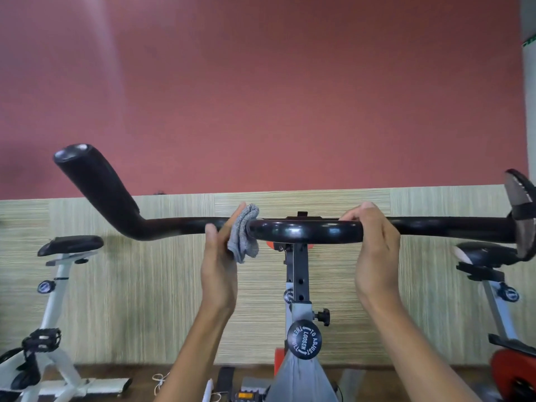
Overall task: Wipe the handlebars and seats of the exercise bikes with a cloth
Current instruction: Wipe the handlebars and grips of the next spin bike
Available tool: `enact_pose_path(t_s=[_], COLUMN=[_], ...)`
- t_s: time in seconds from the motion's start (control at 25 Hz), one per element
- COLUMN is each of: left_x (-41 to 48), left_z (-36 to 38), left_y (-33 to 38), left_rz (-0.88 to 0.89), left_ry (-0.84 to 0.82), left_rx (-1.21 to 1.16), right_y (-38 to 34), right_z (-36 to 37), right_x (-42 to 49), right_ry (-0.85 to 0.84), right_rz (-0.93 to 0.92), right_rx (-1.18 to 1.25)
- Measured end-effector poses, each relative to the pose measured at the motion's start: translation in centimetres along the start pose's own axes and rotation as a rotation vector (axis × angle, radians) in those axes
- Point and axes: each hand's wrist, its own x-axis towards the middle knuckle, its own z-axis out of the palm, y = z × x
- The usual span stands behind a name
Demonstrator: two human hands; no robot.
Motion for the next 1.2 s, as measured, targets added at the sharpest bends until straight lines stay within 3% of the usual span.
enact_pose_path(t_s=[0.12,0.4,0.48,0.6,0.76,0.92,1.0,1.2], left_x=[2.0,2.1,0.7,-1.3,-1.5,-2.6,-2.8,-3.7], left_z=[0.6,3.5,5.0,6.3,6.0,11.7,12.6,10.2], left_y=[-0.7,-0.3,1.4,2.8,2.6,3.5,4.0,4.0], left_rz=[0.067,0.167,0.341,0.65,0.534,0.788,0.828,0.68], left_ry=[0.136,0.186,0.207,0.147,0.272,0.257,0.204,0.227], left_rx=[0.059,0.018,0.196,0.67,0.715,1.192,1.336,1.3], right_y=[0.4,0.2,0.1,-0.5,-1.2,-1.5,-1.5,-2.5], right_z=[0.3,0.5,0.3,-0.2,-0.7,-0.9,-1.5,-2.9], right_x=[0.2,0.1,0.0,-0.2,0.0,0.1,0.3,0.5], right_ry=[0.026,0.041,0.023,-0.009,-0.094,-0.098,-0.146,-0.307], right_rz=[-0.014,0.002,0.029,0.079,0.126,0.132,0.157,0.197], right_rx=[0.032,0.059,0.026,-0.004,-0.055,-0.025,-0.014,-0.059])
